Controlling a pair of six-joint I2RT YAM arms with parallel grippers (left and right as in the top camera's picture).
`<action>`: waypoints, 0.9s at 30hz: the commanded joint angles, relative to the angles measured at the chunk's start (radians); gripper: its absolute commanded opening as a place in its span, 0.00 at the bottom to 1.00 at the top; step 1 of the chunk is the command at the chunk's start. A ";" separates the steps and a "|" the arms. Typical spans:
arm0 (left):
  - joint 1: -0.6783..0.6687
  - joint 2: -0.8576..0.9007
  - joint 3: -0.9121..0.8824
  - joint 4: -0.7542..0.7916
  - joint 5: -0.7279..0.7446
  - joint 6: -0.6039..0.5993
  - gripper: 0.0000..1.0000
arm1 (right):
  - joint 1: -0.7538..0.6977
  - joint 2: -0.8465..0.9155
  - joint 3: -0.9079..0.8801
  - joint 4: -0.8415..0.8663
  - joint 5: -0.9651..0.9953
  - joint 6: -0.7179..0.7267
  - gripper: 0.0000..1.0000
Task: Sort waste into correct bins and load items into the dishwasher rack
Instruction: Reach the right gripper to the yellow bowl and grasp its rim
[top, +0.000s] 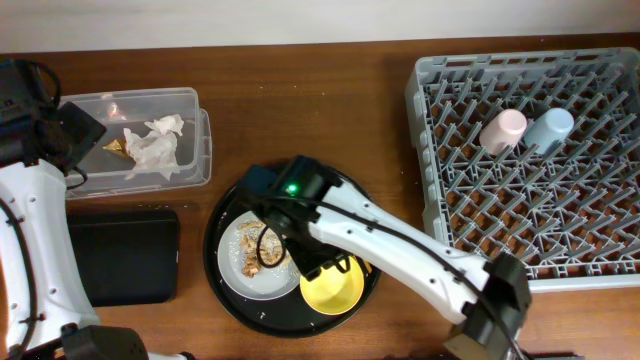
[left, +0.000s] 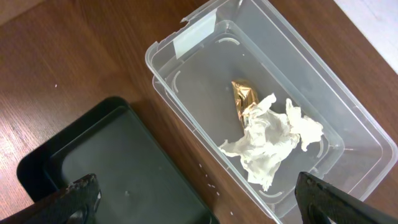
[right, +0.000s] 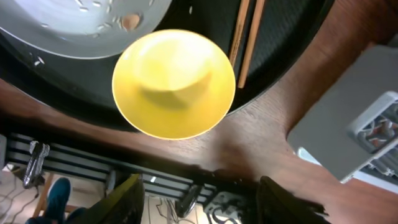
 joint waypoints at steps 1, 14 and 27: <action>0.006 -0.011 0.011 0.002 -0.007 -0.005 0.99 | 0.011 -0.015 -0.084 0.109 -0.084 0.008 0.54; 0.006 -0.011 0.011 0.002 -0.007 -0.005 0.99 | 0.006 -0.015 -0.222 0.231 -0.064 0.034 0.54; 0.006 -0.011 0.011 0.002 -0.006 -0.005 0.99 | -0.075 -0.056 -0.262 0.343 -0.396 -0.277 0.57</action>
